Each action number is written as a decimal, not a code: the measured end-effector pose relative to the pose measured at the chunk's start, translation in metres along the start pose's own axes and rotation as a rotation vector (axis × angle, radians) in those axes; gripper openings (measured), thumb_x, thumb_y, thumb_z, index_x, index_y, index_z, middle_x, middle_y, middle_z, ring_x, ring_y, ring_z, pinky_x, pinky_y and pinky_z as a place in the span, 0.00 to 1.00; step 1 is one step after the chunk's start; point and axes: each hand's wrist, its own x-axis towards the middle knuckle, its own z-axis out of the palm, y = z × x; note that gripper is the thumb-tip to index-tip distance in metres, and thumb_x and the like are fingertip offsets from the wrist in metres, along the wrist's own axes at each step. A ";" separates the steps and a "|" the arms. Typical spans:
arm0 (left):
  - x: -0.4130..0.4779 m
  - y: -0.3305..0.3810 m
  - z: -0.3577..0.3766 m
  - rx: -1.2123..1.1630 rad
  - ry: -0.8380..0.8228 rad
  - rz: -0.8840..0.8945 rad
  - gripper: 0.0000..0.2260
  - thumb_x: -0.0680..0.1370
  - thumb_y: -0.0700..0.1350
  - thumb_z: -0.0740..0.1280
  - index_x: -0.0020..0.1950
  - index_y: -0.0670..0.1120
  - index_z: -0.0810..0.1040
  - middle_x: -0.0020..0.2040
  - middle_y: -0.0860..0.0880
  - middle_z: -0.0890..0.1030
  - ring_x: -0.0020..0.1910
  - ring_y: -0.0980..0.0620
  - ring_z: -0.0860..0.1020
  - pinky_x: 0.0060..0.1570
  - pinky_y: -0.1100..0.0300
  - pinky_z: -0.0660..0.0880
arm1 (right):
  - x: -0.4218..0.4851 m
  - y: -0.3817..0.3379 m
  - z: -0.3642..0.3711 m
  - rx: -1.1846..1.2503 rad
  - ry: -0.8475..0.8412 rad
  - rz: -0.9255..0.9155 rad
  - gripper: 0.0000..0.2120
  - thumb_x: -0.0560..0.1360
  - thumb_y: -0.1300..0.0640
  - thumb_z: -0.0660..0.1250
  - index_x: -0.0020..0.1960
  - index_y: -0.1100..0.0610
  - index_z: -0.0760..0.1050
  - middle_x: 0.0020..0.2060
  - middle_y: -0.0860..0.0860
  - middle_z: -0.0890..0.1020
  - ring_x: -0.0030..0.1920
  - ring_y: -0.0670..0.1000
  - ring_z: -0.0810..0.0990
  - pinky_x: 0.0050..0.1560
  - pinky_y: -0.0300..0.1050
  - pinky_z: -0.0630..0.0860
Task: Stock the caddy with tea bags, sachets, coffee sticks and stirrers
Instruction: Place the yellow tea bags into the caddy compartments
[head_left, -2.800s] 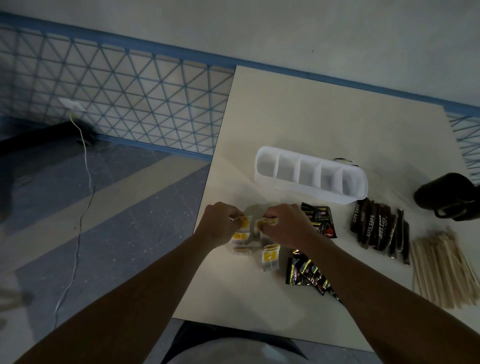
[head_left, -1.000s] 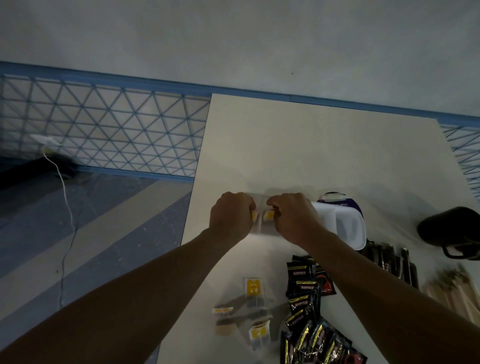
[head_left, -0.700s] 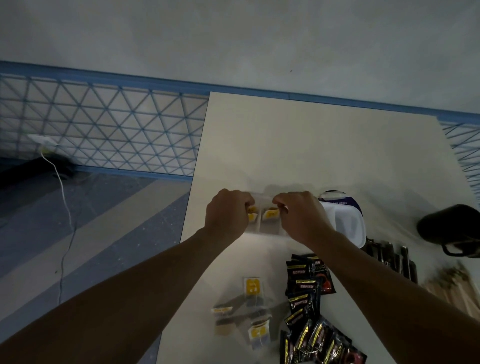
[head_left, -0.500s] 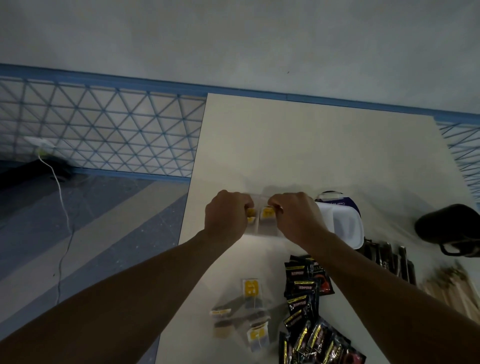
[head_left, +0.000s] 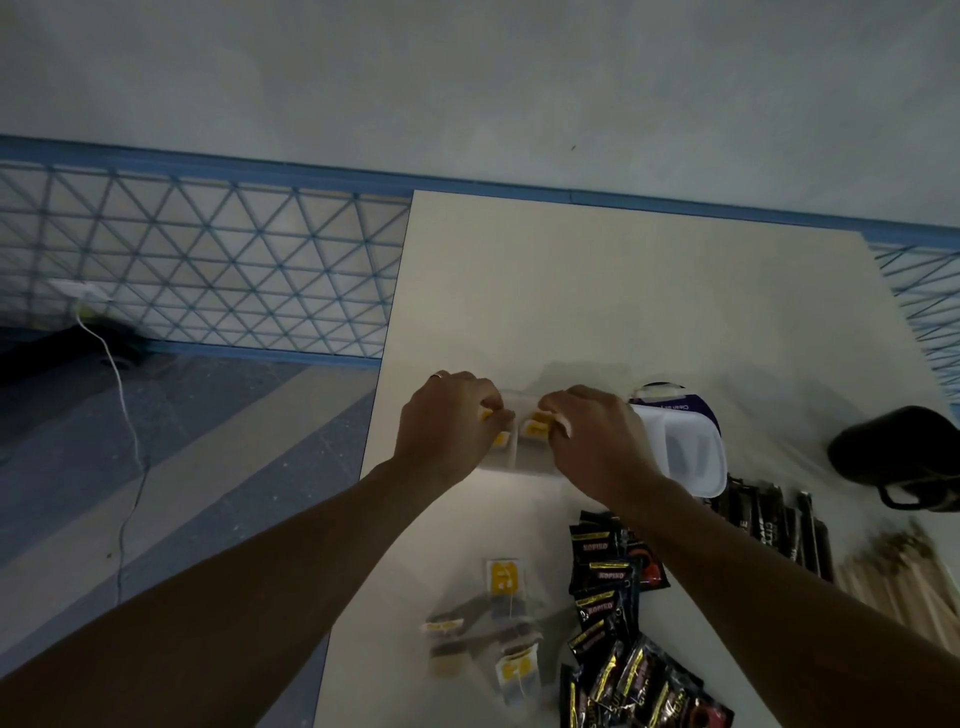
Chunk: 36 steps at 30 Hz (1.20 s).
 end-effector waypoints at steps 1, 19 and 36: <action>-0.001 -0.002 -0.002 0.002 -0.013 0.004 0.10 0.73 0.56 0.72 0.47 0.50 0.84 0.46 0.51 0.83 0.46 0.48 0.77 0.42 0.53 0.76 | 0.000 0.000 -0.001 0.005 -0.001 0.001 0.11 0.71 0.62 0.70 0.52 0.55 0.83 0.46 0.52 0.85 0.44 0.56 0.82 0.41 0.49 0.80; 0.005 0.008 0.010 0.137 -0.042 -0.005 0.06 0.76 0.45 0.70 0.49 0.53 0.86 0.48 0.53 0.82 0.50 0.49 0.75 0.38 0.58 0.71 | 0.003 0.003 0.003 -0.062 -0.007 0.009 0.09 0.76 0.52 0.68 0.42 0.55 0.82 0.43 0.50 0.76 0.34 0.54 0.77 0.33 0.45 0.74; -0.012 0.005 0.001 -0.012 0.021 0.022 0.08 0.72 0.45 0.74 0.51 0.50 0.84 0.47 0.50 0.83 0.46 0.47 0.78 0.43 0.50 0.78 | -0.008 -0.001 -0.007 -0.037 -0.046 0.047 0.06 0.73 0.54 0.71 0.49 0.52 0.82 0.44 0.48 0.79 0.39 0.53 0.80 0.38 0.47 0.78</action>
